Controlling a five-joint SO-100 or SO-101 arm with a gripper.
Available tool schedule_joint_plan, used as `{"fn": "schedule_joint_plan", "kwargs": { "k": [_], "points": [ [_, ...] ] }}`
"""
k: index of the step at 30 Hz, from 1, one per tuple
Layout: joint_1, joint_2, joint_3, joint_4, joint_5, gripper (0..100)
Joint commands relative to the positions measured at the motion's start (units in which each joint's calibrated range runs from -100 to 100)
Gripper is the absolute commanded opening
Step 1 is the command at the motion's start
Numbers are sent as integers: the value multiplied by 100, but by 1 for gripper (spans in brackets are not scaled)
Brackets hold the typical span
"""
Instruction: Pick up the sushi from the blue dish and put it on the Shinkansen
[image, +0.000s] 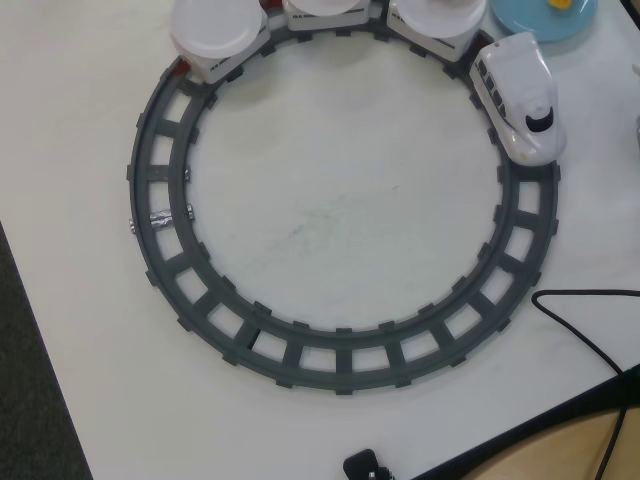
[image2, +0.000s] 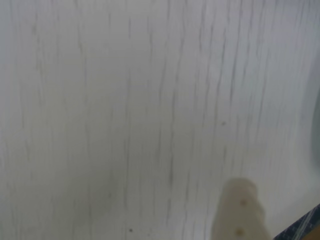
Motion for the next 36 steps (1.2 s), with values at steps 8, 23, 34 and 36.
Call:
{"fn": "schedule_joint_plan", "kwargs": {
  "k": [8, 23, 34, 36],
  "points": [
    [-89, 24, -16, 81, 7, 37],
    [421, 1368, -213, -861, 18, 37],
    [1566, 4775, -2565, -1905, 28, 37],
    [1381, 4867, -2754, -1965, 34, 37]
  ]
}}
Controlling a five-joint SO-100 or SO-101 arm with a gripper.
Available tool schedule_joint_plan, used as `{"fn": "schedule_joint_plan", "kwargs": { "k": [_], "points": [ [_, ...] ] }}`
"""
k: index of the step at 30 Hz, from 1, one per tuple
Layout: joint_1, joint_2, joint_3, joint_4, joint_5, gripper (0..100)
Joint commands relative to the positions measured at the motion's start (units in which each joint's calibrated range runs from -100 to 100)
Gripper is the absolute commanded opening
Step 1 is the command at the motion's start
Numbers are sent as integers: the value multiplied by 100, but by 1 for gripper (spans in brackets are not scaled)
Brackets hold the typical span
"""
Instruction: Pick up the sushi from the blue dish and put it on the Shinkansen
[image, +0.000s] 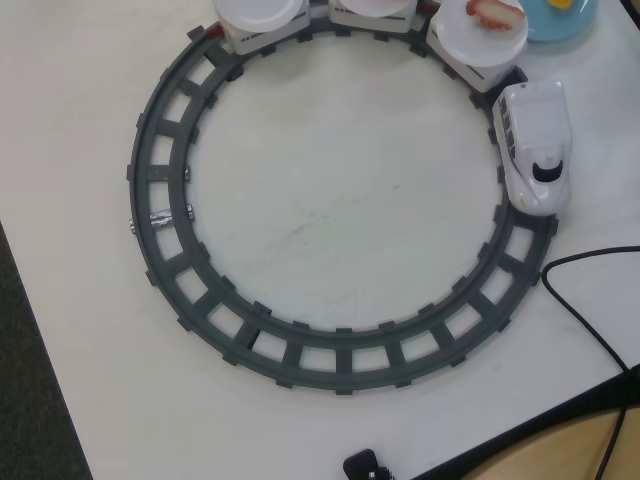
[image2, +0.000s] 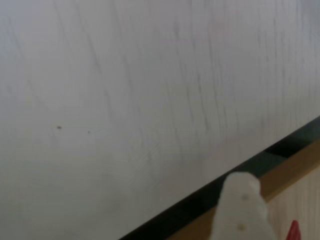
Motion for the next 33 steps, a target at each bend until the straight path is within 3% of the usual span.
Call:
{"fn": "schedule_joint_plan", "kwargs": {
  "k": [1, 12, 19, 24, 33],
  "points": [
    [-289, 244, -772, -41, 70, 37],
    [-703, 804, -3707, 926, 191, 37],
    [-668, 2257, -4075, 1063, 180, 37],
    [-104, 3484, -4874, 1131, 306, 37],
    [45, 5731, -7460, 1919, 2225, 37]
  ]
}}
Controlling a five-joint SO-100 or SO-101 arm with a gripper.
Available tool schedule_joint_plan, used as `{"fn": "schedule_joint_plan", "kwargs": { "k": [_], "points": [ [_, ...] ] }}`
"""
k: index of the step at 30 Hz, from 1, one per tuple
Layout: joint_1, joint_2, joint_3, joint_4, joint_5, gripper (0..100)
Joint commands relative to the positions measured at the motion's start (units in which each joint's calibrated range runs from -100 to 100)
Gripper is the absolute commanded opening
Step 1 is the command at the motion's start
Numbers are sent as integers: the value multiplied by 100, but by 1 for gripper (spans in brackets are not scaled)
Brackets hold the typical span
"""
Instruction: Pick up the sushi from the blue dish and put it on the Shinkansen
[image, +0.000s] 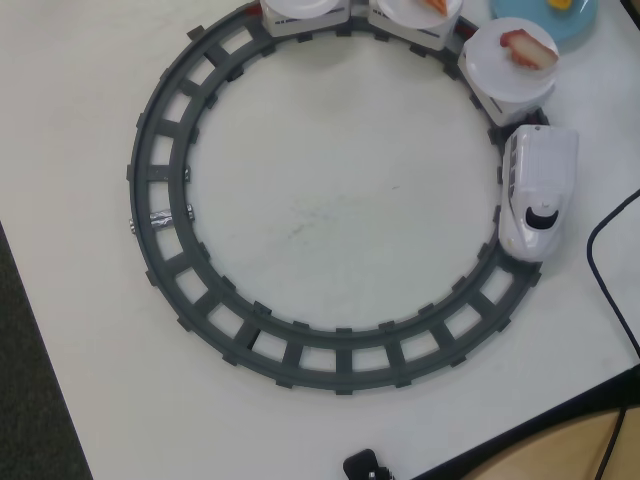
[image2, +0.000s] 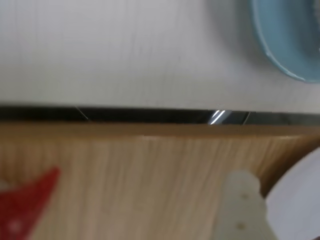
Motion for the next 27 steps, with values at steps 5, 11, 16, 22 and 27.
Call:
{"fn": "schedule_joint_plan", "kwargs": {
  "k": [5, 11, 16, 22, 27],
  "points": [
    [-14, 1177, -2251, 487, 966, 37],
    [-58, 2170, -3597, 684, 966, 37],
    [-358, 3089, -4217, 915, 966, 37],
    [-586, 3899, -4755, 1061, 956, 37],
    [-622, 4200, -4836, 1061, 961, 37]
  ]
}}
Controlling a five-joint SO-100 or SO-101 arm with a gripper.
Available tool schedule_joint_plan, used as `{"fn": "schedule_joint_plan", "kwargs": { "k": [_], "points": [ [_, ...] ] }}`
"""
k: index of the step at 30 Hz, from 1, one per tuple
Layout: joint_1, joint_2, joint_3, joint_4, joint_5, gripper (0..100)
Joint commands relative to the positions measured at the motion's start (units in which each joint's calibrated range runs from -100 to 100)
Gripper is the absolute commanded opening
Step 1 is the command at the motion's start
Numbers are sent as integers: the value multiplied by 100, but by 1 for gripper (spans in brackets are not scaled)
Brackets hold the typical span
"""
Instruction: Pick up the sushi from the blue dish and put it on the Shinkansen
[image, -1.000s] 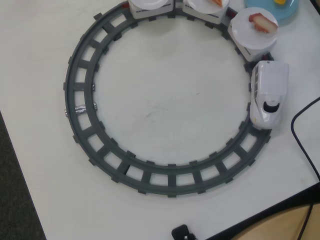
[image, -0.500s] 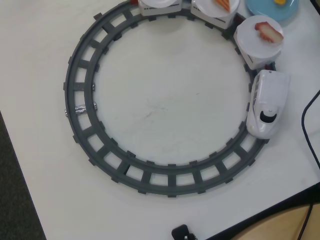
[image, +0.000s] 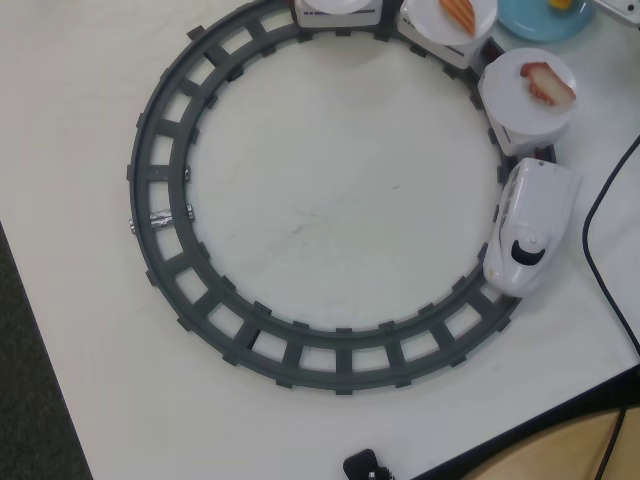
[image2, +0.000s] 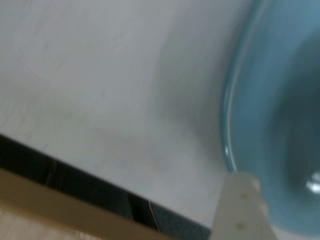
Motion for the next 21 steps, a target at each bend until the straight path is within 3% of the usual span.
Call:
{"fn": "schedule_joint_plan", "kwargs": {
  "k": [1, 7, 13, 21],
  "points": [
    [-55, 39, -334, 37, 15, 37],
    [-108, 223, -325, 37, 20, 31],
    [-152, 256, -262, 37, -27, 0],
    [-38, 148, -334, 217, -43, 3]
  ]
}}
